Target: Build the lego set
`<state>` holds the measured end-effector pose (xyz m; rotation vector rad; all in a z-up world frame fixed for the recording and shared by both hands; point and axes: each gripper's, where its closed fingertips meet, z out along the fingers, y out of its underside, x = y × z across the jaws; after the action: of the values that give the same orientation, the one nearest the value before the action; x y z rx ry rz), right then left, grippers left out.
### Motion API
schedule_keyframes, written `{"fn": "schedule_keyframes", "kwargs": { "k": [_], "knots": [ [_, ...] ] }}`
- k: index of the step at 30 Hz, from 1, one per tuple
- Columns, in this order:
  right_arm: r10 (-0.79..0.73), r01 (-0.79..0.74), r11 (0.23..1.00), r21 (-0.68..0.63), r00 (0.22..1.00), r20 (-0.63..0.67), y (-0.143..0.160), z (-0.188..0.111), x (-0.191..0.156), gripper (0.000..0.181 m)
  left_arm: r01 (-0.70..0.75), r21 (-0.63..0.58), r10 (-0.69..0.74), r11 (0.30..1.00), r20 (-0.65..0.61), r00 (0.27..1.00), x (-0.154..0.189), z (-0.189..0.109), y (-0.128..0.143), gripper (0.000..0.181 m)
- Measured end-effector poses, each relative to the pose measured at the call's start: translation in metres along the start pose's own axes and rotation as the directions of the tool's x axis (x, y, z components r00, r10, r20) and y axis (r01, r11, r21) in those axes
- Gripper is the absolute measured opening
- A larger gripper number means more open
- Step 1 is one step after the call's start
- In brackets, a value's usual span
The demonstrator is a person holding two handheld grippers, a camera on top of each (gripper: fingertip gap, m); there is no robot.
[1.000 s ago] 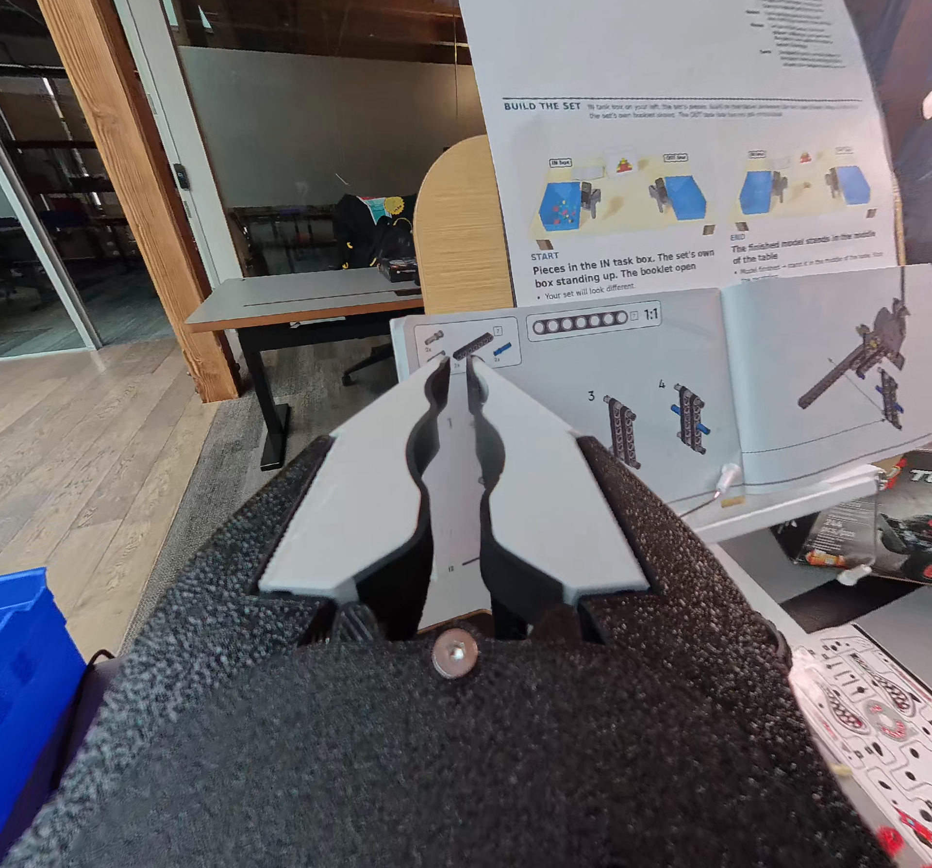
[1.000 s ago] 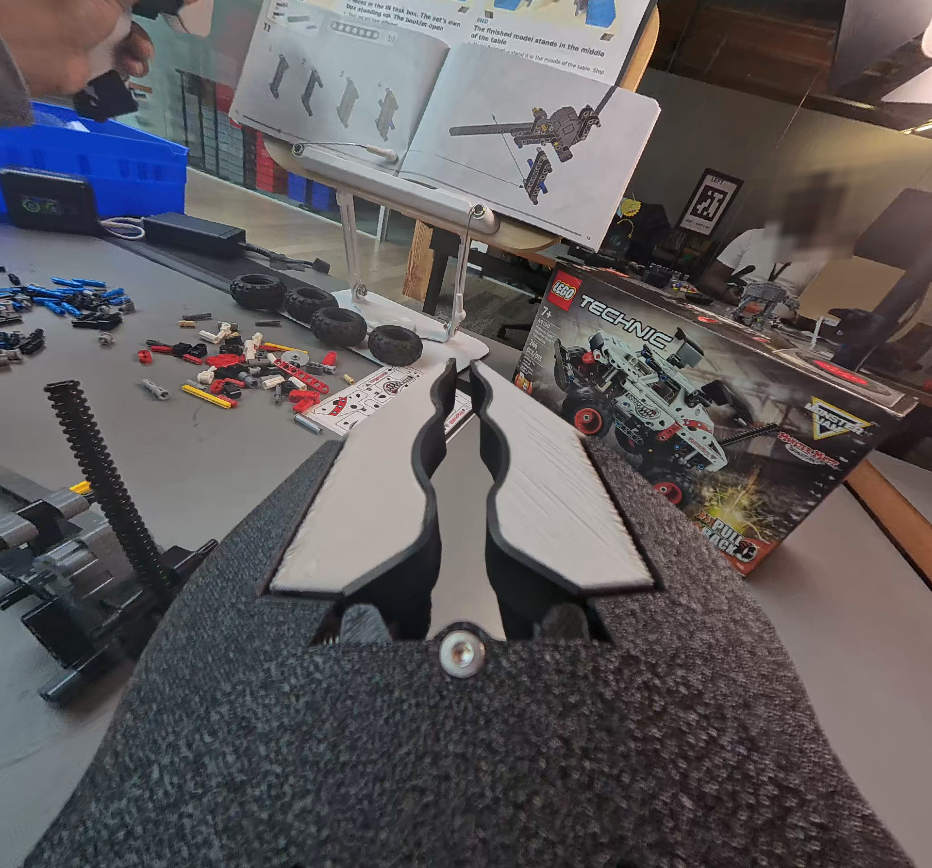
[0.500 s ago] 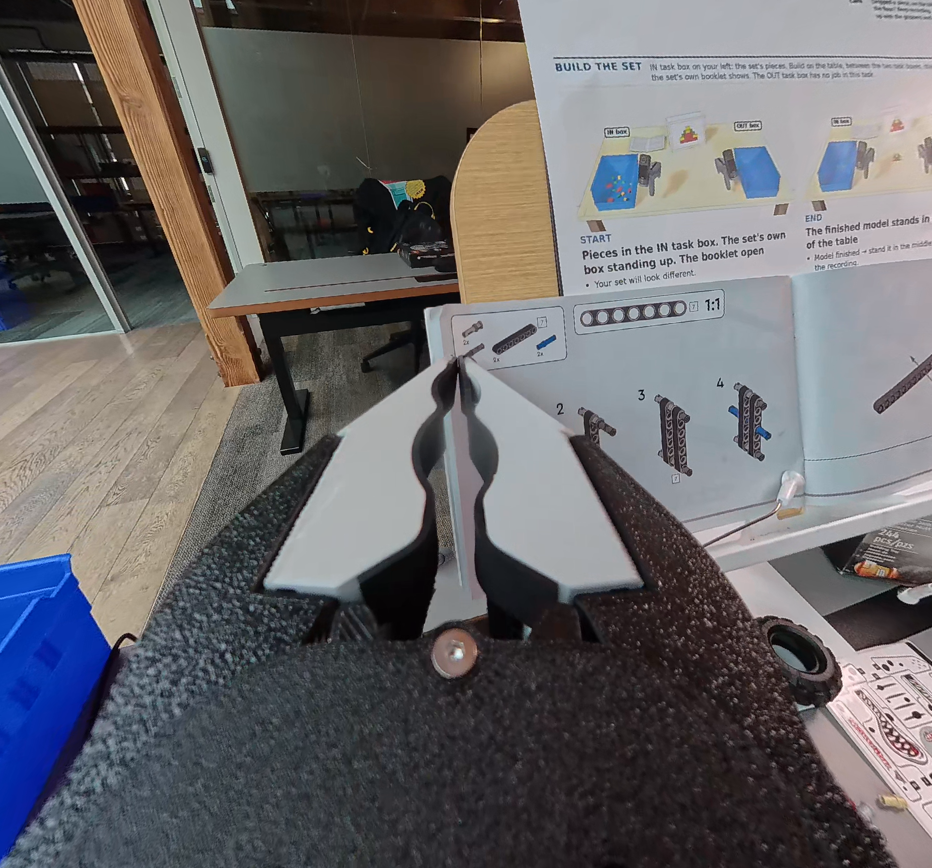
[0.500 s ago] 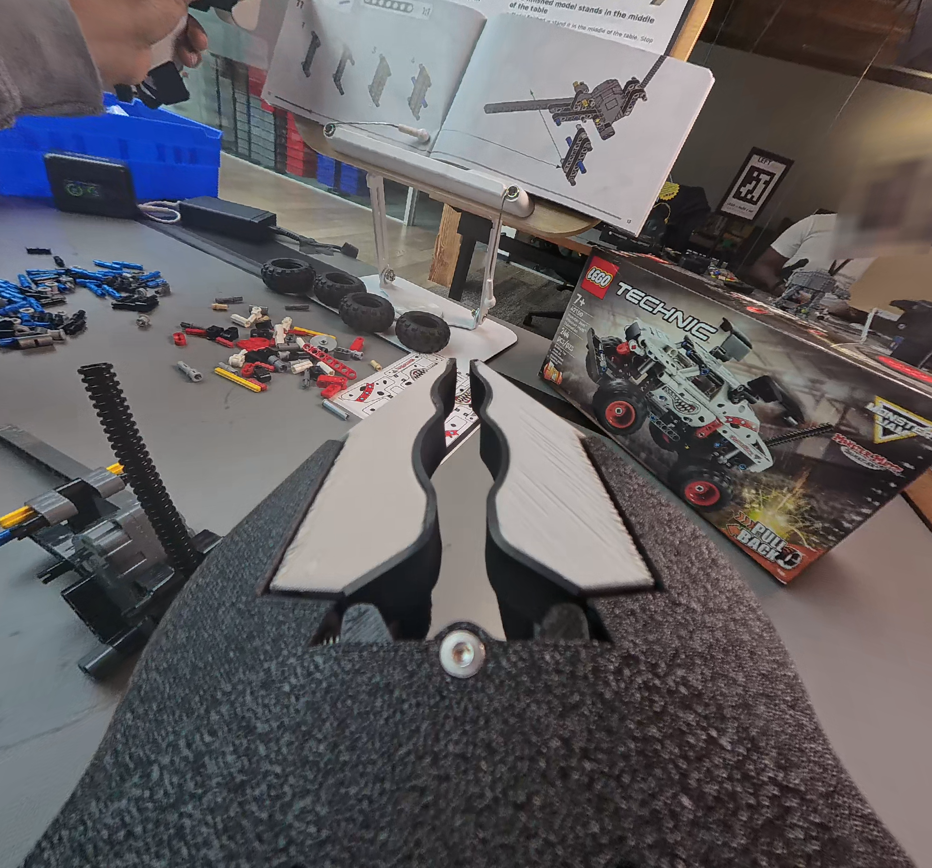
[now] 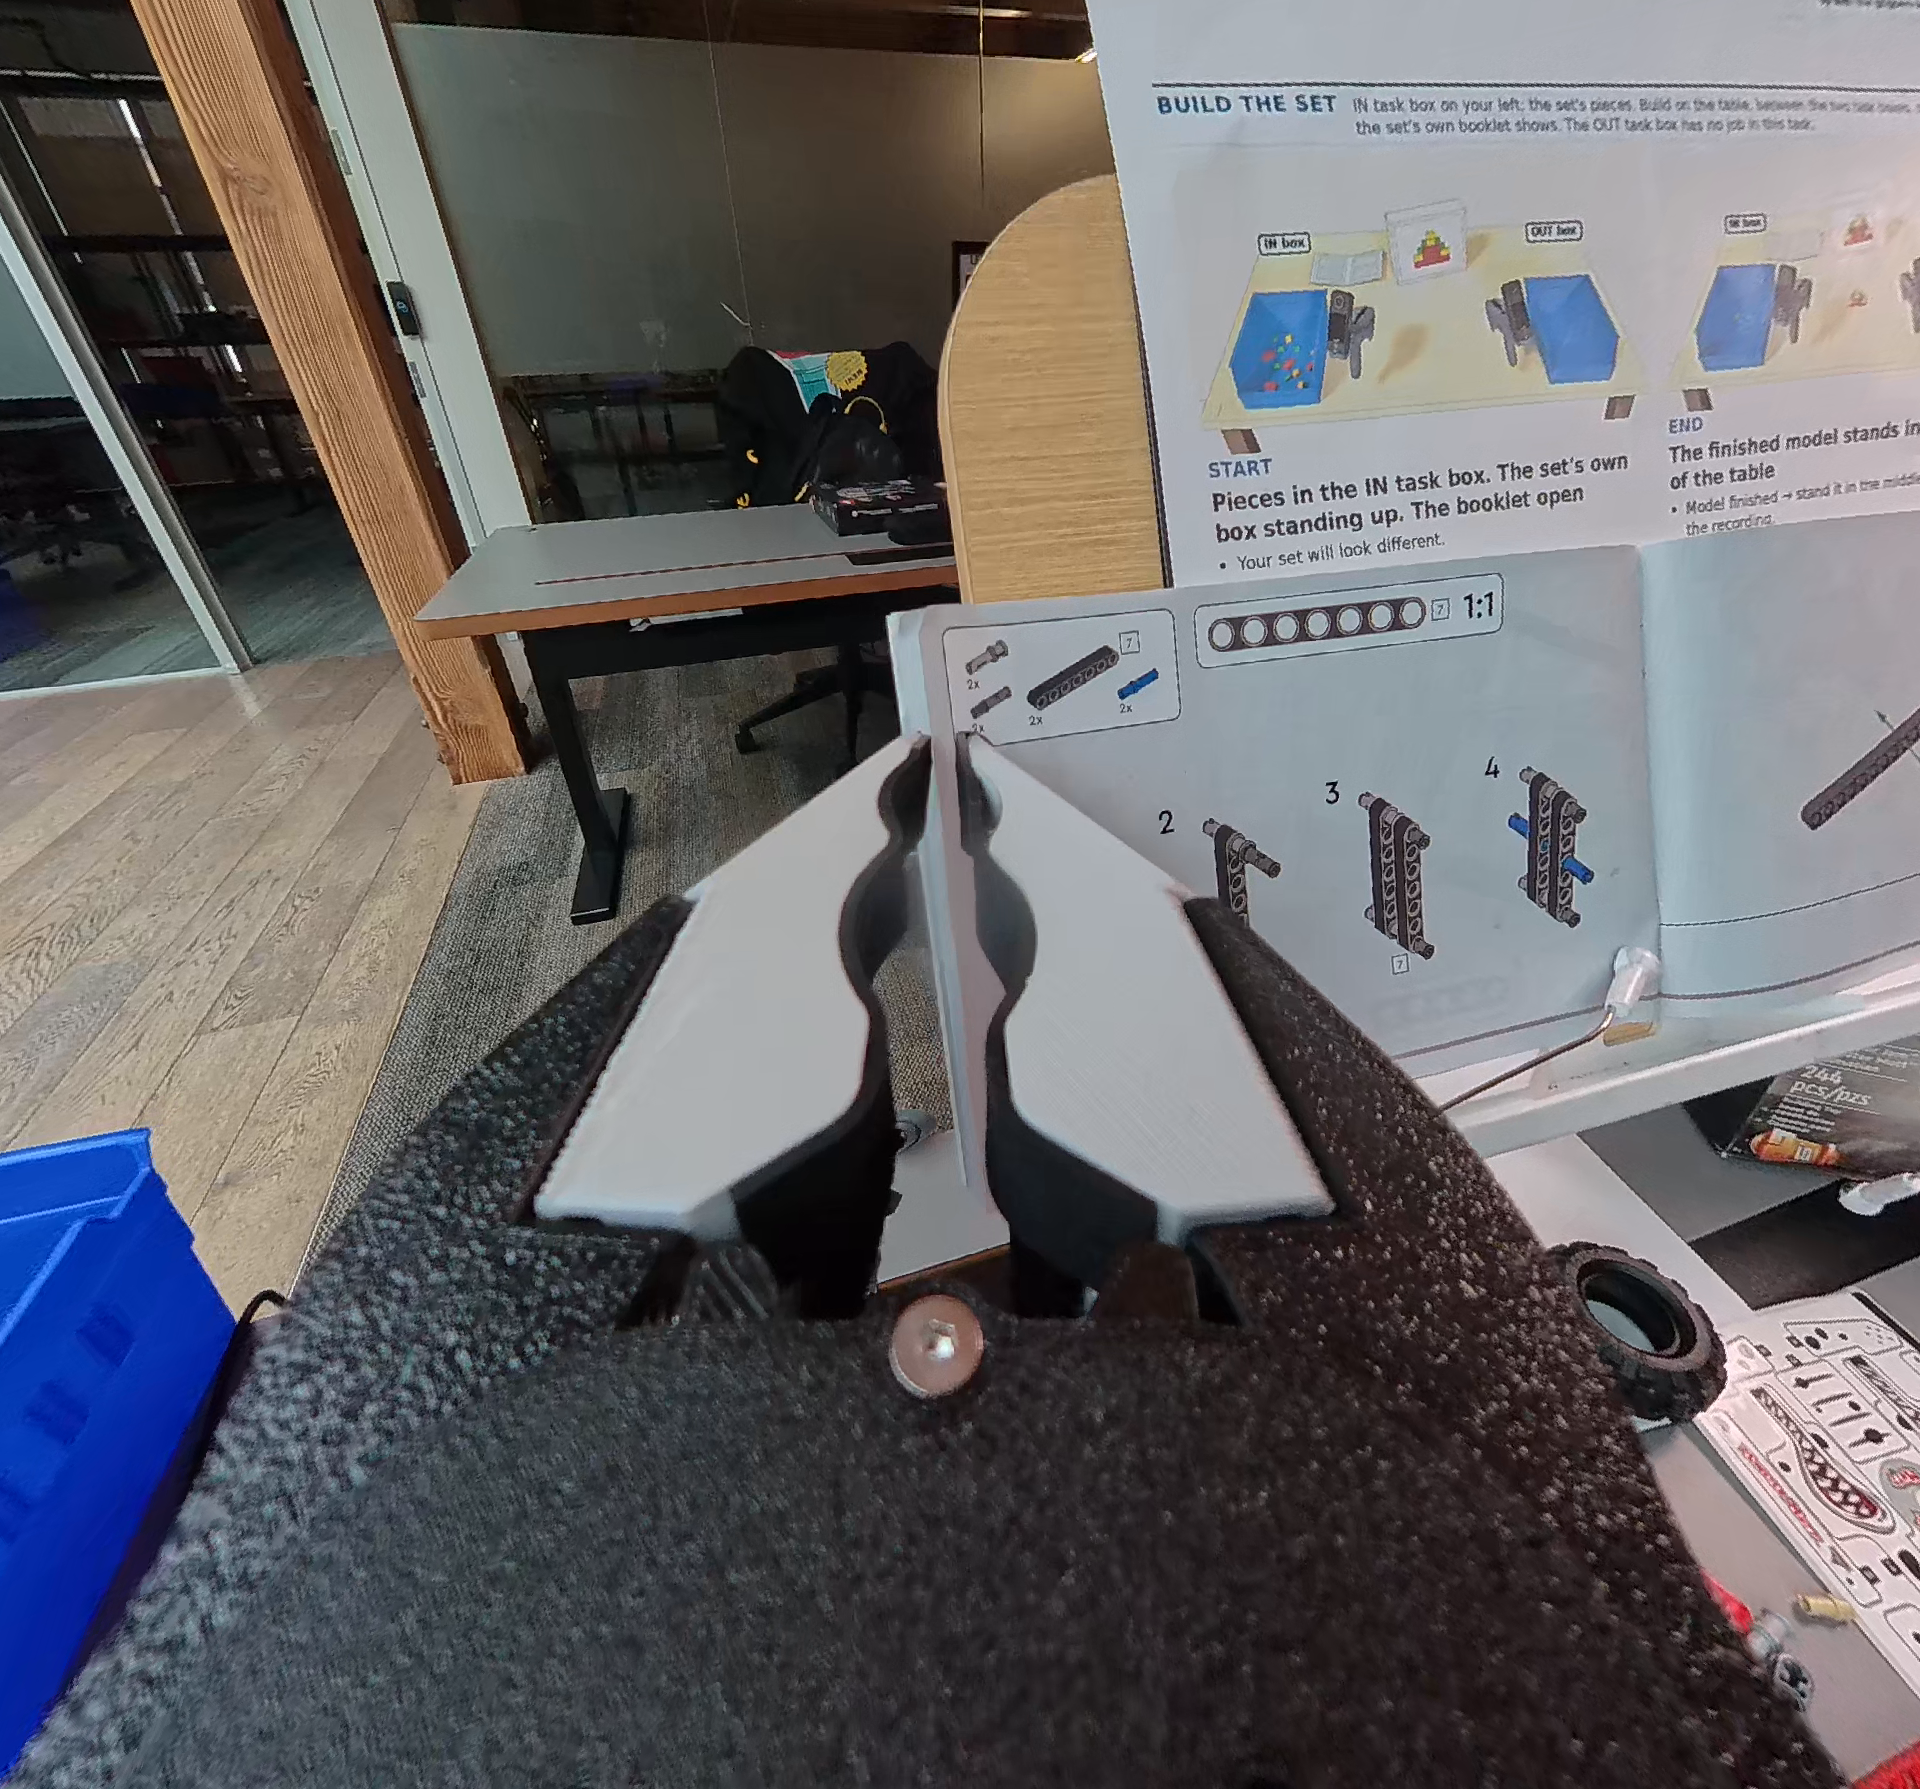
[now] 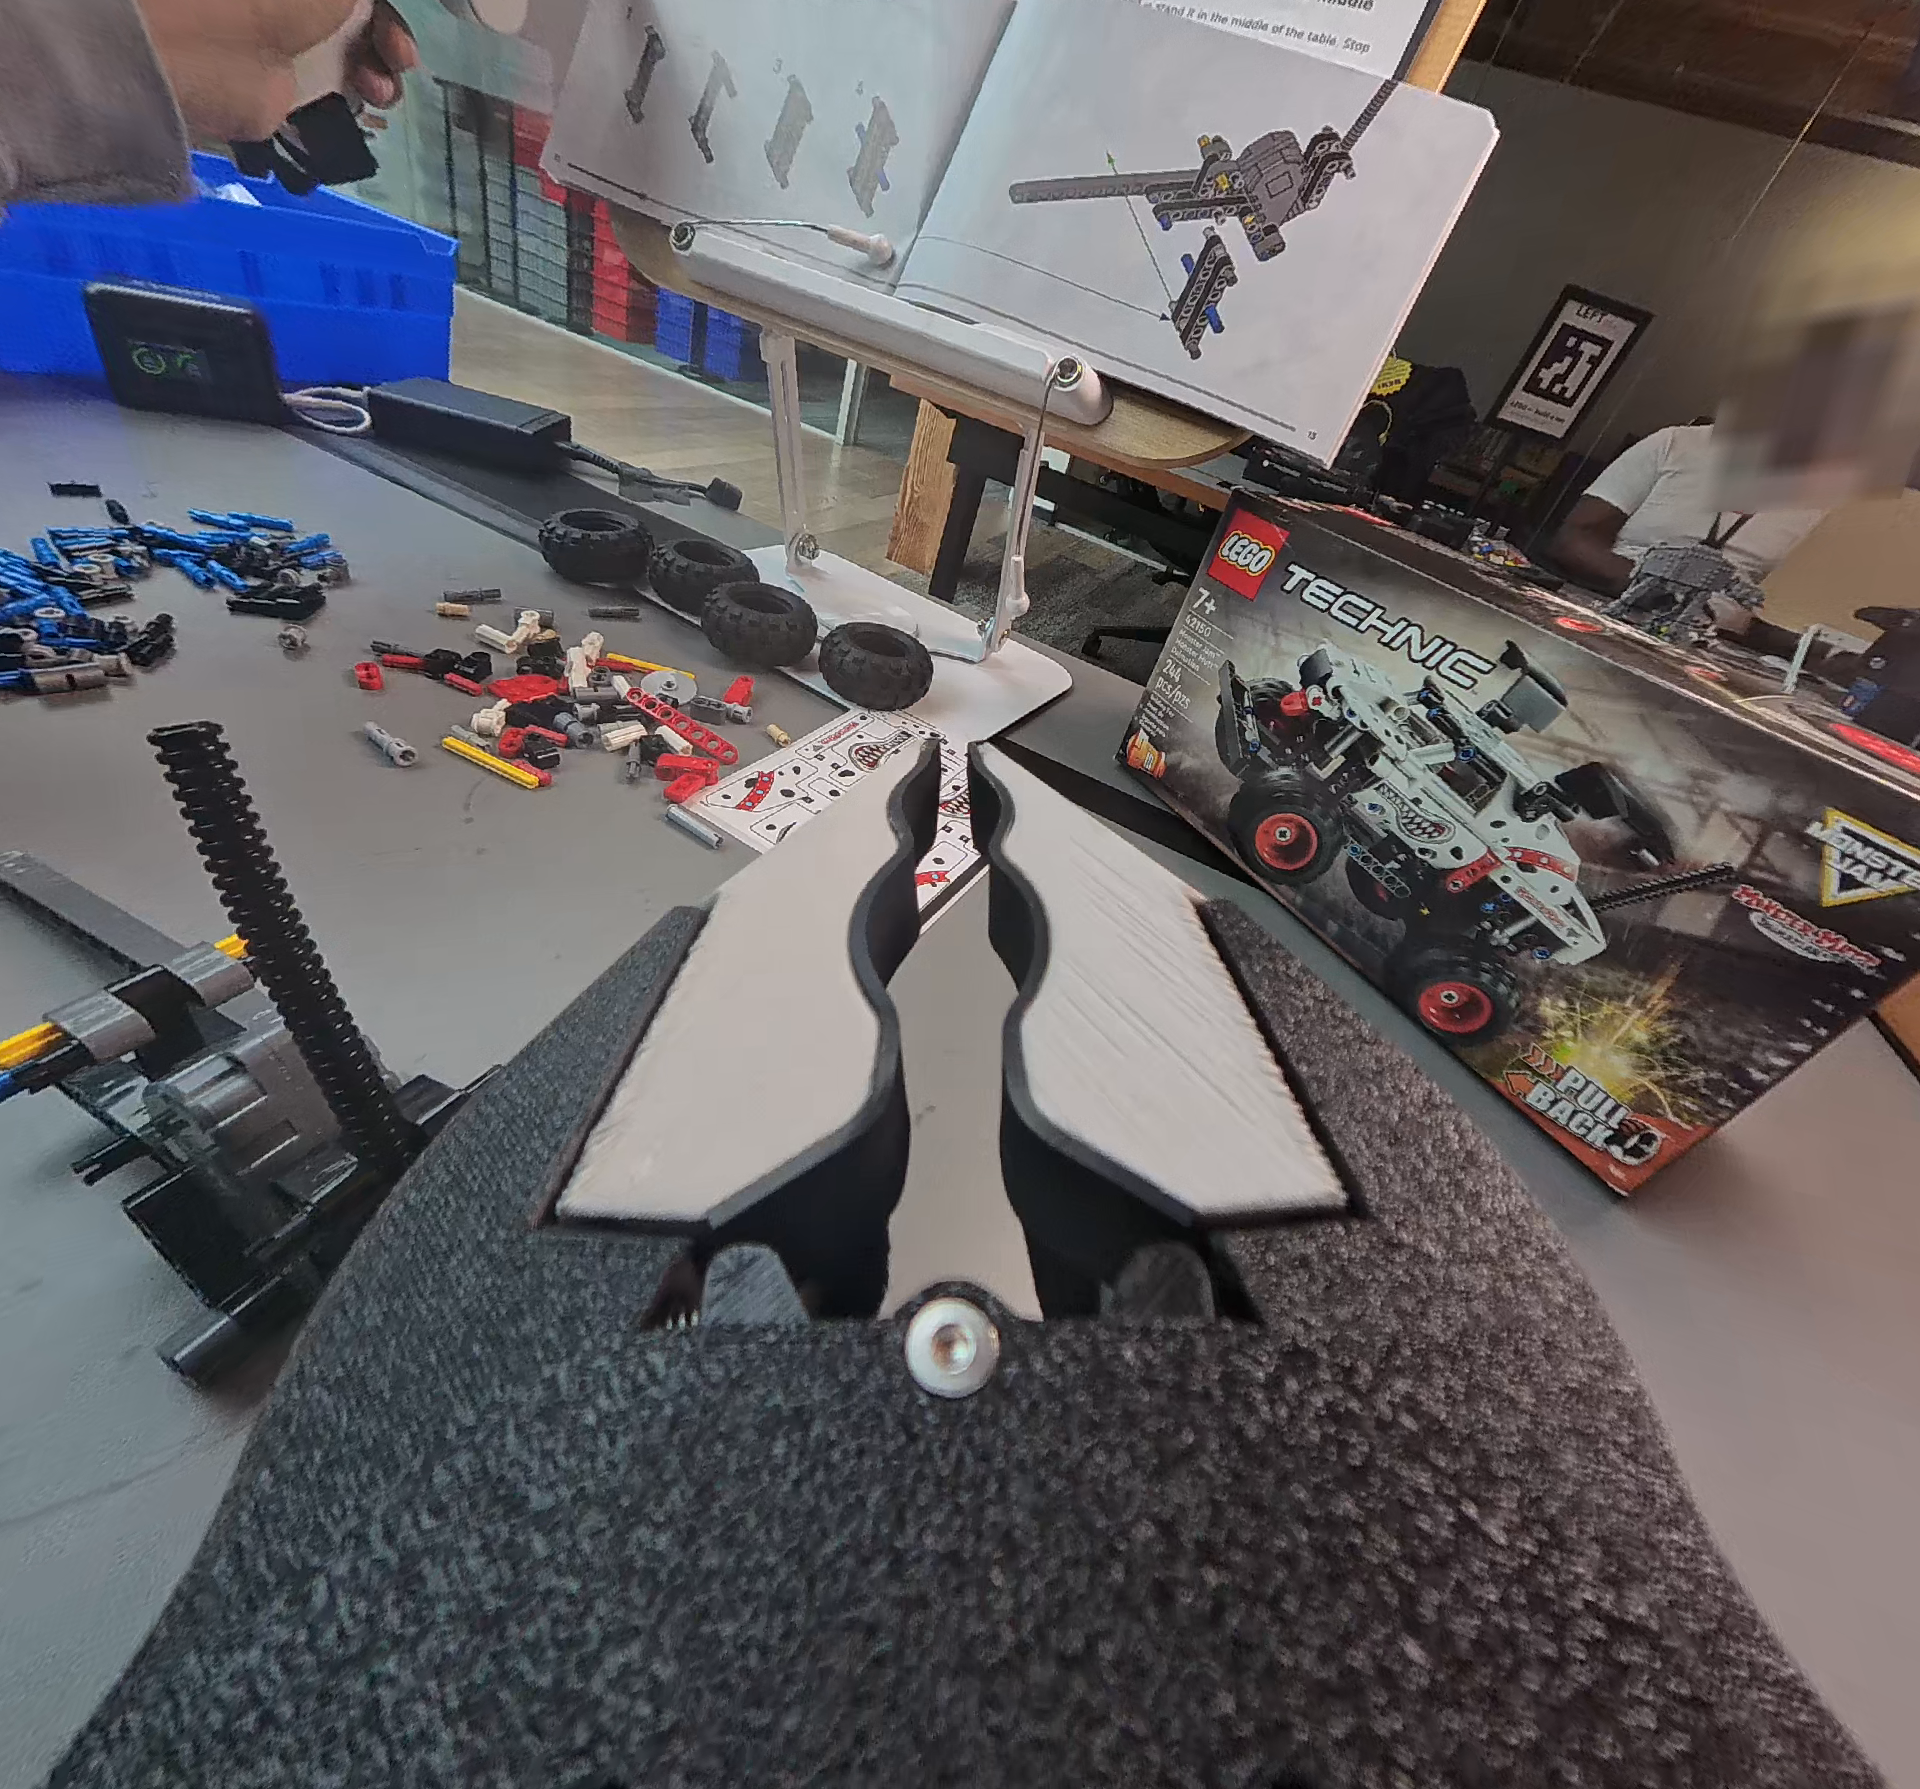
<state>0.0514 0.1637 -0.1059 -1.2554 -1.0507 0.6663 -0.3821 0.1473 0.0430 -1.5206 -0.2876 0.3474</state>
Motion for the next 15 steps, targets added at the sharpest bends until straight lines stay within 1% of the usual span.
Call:
{"fn": "schedule_keyframes", "kwargs": {
  "k": [4,7,10,13,15],
  "knots": [
    [0.010,-0.010,1.000,-0.005,1.000,-0.006,0.002,0.000,0.002,0.005,0.006,-0.004,-0.007,1.000,-0.034,0.999,-0.003,-0.016,-0.013,0.015],
    [0.025,-0.025,1.000,0.003,1.000,-0.006,0.000,-0.001,0.004,0.005,-0.039,-0.008,0.039,0.999,-0.055,0.998,-0.009,-0.042,-0.027,0.018],
    [0.024,-0.024,1.000,0.007,1.000,0.002,-0.002,-0.001,0.001,0.005,-0.100,-0.035,0.097,0.994,-0.081,0.992,-0.015,-0.071,-0.032,0.019],
    [0.020,-0.020,1.000,0.005,1.000,0.009,-0.002,-0.002,-0.003,0.005,-0.152,-0.121,0.135,0.981,-0.140,0.981,-0.017,-0.097,-0.018,0.020],
    [0.026,-0.026,1.000,0.006,1.000,0.013,-0.003,-0.002,-0.005,0.005,-0.193,-0.193,0.150,0.962,-0.216,0.965,-0.012,-0.113,0.000,0.020]
  ]
}}
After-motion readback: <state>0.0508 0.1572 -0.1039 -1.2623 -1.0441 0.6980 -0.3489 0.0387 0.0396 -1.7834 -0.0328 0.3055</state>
